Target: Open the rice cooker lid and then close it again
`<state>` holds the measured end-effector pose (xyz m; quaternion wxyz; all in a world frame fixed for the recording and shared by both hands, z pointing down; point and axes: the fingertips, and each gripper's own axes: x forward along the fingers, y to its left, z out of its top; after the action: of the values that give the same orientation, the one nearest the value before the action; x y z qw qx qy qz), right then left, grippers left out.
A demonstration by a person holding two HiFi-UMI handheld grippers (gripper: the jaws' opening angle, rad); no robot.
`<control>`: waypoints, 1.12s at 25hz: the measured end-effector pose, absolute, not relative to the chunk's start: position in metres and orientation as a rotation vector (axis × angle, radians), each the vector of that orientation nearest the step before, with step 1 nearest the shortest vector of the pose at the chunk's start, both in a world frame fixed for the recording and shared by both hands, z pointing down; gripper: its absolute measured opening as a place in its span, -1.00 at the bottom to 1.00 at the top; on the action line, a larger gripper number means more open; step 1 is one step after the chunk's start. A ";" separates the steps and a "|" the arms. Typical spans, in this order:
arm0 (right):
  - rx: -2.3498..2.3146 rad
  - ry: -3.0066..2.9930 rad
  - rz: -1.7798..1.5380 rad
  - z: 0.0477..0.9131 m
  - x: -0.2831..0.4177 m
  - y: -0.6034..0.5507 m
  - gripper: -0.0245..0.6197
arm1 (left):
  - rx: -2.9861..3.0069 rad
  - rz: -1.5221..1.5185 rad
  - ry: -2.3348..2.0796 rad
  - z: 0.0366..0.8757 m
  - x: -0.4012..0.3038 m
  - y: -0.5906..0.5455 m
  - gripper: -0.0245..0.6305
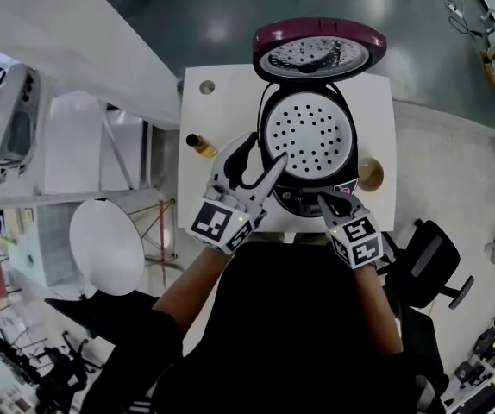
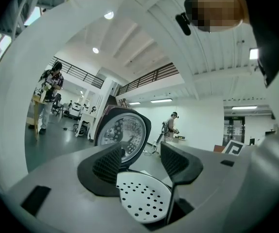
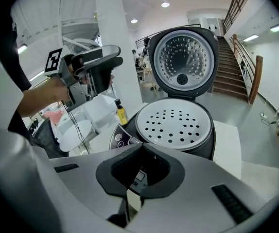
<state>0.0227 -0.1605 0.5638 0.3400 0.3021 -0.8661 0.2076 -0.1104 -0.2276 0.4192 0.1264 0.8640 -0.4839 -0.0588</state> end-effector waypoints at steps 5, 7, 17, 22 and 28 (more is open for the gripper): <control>0.785 -2.302 0.560 0.556 0.033 -0.169 -0.92 | 2.521 -0.167 -1.433 0.401 -0.103 -0.239 -0.21; 0.792 -2.321 0.573 0.552 0.036 -0.174 -0.92 | 2.523 -0.171 -1.449 0.391 -0.103 -0.244 -0.21; 0.795 -2.366 0.577 0.537 0.043 -0.192 -0.92 | 2.657 -0.146 -1.493 0.339 -0.099 -0.292 -0.21; 0.813 -2.373 0.579 0.533 0.051 -0.206 -0.92 | 2.730 -0.138 -1.486 0.316 -0.097 -0.318 -0.21; 0.814 -2.379 0.598 0.529 0.057 -0.222 -0.92 | 2.684 -0.183 -1.485 0.301 -0.114 -0.358 -0.21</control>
<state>0.0570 -0.2220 0.5290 0.2751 0.3027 -0.8849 0.2226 -0.1136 -0.3583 0.3014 0.0345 0.8729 -0.4830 -0.0594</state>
